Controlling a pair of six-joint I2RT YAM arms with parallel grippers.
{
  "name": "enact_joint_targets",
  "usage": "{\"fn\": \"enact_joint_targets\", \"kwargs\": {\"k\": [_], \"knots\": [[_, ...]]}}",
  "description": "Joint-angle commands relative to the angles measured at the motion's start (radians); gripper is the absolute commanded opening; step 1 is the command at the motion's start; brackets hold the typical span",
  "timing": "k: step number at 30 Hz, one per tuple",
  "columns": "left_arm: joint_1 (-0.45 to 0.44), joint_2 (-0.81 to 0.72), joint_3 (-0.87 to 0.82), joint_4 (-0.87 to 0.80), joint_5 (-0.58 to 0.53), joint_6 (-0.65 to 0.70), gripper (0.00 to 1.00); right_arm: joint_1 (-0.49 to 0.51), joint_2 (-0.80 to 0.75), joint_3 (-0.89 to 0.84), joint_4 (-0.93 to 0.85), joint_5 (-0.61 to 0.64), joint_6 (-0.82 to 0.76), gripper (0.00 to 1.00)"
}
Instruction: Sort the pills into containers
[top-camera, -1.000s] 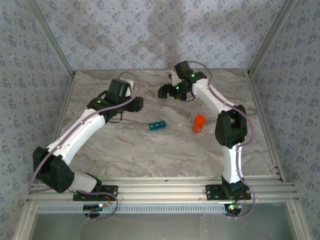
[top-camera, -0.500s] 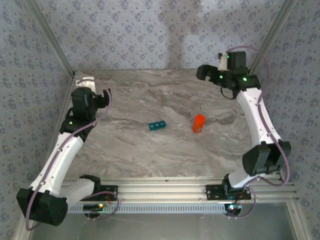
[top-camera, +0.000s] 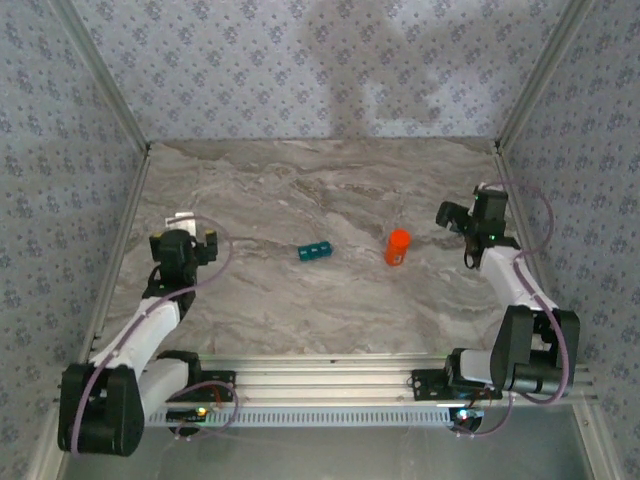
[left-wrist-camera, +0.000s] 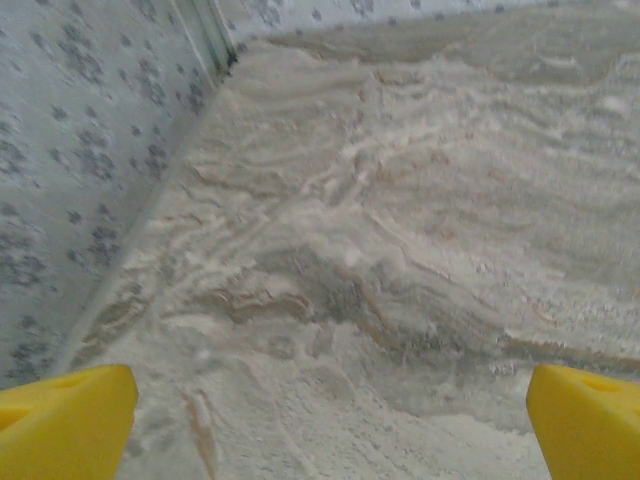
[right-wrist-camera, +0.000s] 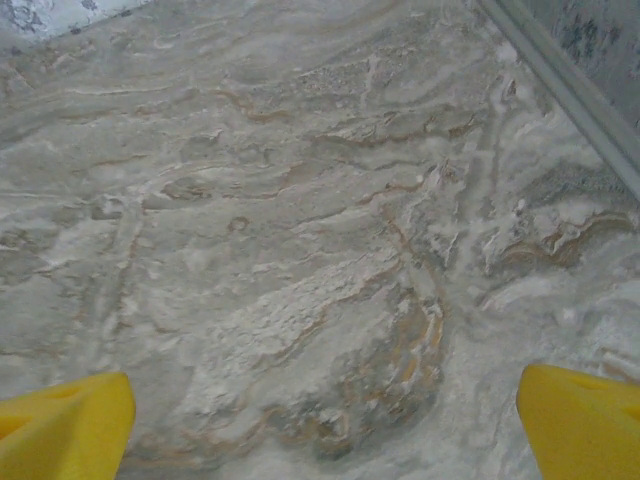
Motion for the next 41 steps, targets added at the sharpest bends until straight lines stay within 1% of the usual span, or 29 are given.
{"fn": "enact_joint_targets", "kwargs": {"k": [1,4,7,9,10,11,12,14,15,16,17,19,20,21,22,24,25,26,28,29,30,33,35,41], "knots": [[0.014,0.088,-0.043,0.261,0.051,-0.006,0.99,0.012,-0.010,-0.117,0.280,0.069,-0.123,1.00],[0.015,0.184,-0.064,0.362,0.069,0.008,0.99,0.027,0.024,-0.194,0.385,0.076,-0.167,1.00],[0.017,0.255,-0.049,0.409,0.112,0.036,0.99,0.036,0.061,-0.244,0.485,0.041,-0.180,1.00],[0.024,0.303,-0.033,0.461,0.138,0.040,0.99,0.048,0.090,-0.291,0.596,0.023,-0.184,1.00],[0.030,0.316,-0.013,0.441,0.155,0.027,0.99,0.051,0.099,-0.302,0.634,0.010,-0.188,1.00],[0.036,0.336,-0.006,0.453,0.194,0.022,0.99,0.055,0.103,-0.299,0.636,-0.006,-0.187,1.00],[0.036,0.363,-0.013,0.504,0.220,0.025,0.99,0.058,0.122,-0.310,0.683,-0.028,-0.191,1.00],[0.036,0.405,-0.009,0.526,0.236,0.031,0.99,0.062,0.169,-0.320,0.731,-0.034,-0.197,1.00],[0.044,0.416,-0.007,0.541,0.234,0.022,0.99,0.063,0.199,-0.341,0.799,-0.041,-0.200,1.00],[0.060,0.411,-0.001,0.514,0.266,0.011,0.99,0.064,0.224,-0.352,0.833,-0.046,-0.203,1.00],[0.076,0.422,-0.005,0.532,0.301,0.008,0.99,0.067,0.247,-0.365,0.887,-0.050,-0.207,1.00],[0.085,0.463,-0.005,0.563,0.321,0.008,0.99,0.062,0.230,-0.346,0.815,-0.061,-0.209,1.00],[0.090,0.501,-0.004,0.605,0.319,0.000,0.99,0.062,0.240,-0.350,0.840,-0.064,-0.207,1.00],[0.111,0.506,-0.001,0.608,0.328,-0.027,0.99,0.062,0.235,-0.346,0.826,-0.062,-0.207,1.00],[0.125,0.496,0.031,0.529,0.336,-0.043,0.99,0.061,0.237,-0.344,0.821,-0.062,-0.206,1.00],[0.140,0.507,0.027,0.551,0.346,-0.058,0.99,0.055,0.238,-0.339,0.814,-0.067,-0.200,1.00],[0.141,0.499,0.034,0.521,0.346,-0.056,0.99,0.056,0.239,-0.342,0.824,-0.065,-0.200,1.00],[0.141,0.504,0.029,0.542,0.337,-0.060,0.99,0.058,0.236,-0.345,0.824,-0.058,-0.201,1.00],[0.132,0.501,0.030,0.531,0.319,-0.058,0.99,0.069,0.232,-0.350,0.830,-0.041,-0.207,1.00],[0.116,0.503,0.026,0.543,0.279,-0.050,0.99,0.072,0.234,-0.345,0.824,-0.038,-0.212,1.00],[0.113,0.499,0.025,0.541,0.272,-0.049,0.99,0.075,0.233,-0.344,0.825,-0.034,-0.213,1.00],[0.116,0.500,0.027,0.542,0.281,-0.052,0.99,0.083,0.233,-0.346,0.827,-0.024,-0.221,1.00],[0.116,0.501,0.027,0.542,0.282,-0.052,0.99,0.069,0.235,-0.338,0.812,-0.052,-0.214,1.00],[0.116,0.500,0.027,0.542,0.281,-0.052,0.99,0.075,0.234,-0.344,0.822,-0.044,-0.218,1.00]]}}
